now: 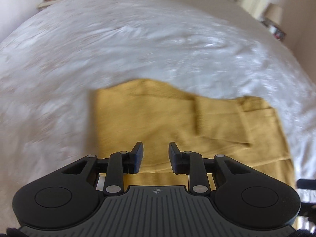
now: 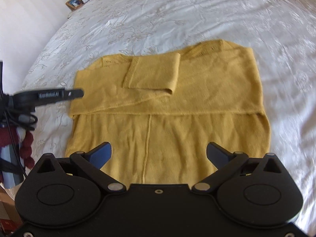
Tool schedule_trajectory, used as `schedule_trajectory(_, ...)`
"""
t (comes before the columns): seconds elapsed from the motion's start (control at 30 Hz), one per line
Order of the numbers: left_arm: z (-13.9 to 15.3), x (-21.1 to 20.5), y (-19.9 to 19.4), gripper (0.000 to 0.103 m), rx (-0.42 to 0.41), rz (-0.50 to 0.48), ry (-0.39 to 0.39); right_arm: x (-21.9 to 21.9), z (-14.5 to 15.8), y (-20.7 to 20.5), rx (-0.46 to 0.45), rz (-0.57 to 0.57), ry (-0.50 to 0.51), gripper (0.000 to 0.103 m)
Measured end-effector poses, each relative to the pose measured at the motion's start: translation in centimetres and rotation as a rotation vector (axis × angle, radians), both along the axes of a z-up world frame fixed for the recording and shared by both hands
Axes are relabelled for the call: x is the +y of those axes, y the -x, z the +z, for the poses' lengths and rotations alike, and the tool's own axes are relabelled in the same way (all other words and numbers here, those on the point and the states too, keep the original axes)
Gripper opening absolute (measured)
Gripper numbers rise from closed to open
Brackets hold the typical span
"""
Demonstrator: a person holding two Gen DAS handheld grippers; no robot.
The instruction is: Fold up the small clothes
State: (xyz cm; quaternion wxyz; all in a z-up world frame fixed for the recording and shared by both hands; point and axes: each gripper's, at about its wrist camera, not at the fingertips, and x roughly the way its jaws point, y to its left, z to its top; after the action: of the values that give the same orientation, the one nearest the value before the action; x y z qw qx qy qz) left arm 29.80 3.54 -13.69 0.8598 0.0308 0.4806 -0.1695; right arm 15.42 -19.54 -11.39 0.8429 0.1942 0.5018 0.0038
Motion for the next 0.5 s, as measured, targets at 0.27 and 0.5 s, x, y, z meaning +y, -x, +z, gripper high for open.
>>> schedule_trajectory(0.27, -5.3, 4.7, -3.3, 0.03, 0.122, 0.104, -0.069, 3.3, 0.5, -6.8, -0.045, 0.092, 0.171, 0.098)
schedule_trajectory(0.5, -6.1, 5.4, -3.1, 0.032, 0.106, 0.123, -0.024, 6.4, -0.6, -11.8, -0.088, 0.223, 0.272, 0.083)
